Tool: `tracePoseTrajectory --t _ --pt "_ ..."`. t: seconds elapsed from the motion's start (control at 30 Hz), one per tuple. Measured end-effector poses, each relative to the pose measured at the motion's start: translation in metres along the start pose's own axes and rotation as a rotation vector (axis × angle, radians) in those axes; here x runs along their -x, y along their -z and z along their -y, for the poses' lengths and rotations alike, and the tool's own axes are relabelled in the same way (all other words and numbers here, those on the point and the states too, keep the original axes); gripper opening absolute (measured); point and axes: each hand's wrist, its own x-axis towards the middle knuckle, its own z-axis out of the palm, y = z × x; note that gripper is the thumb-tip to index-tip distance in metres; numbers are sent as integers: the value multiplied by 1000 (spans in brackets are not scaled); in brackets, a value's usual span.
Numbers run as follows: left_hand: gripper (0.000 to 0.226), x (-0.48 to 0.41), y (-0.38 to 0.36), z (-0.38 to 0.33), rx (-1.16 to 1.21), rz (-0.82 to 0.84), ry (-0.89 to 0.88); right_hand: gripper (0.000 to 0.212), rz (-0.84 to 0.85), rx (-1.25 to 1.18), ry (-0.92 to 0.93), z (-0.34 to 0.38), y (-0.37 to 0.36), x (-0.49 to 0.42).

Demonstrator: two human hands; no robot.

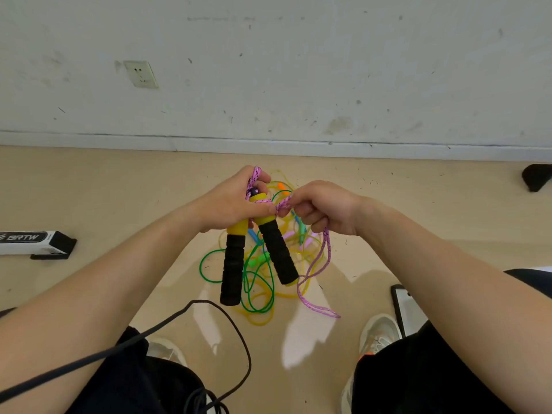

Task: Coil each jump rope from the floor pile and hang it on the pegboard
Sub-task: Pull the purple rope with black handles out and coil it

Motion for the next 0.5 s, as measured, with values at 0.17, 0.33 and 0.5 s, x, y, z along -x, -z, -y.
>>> tracePoseTrajectory --t 0.17,0.33,0.5 --pt "52 1 -1 -5 -41 40 -60 59 18 -97 -71 0 10 -1" --pt "53 -4 -5 4 -135 3 -92 29 -252 546 213 5 -2 6" --pt "53 -13 -11 16 -223 -267 -146 19 -591 1084 326 2 -38 9"
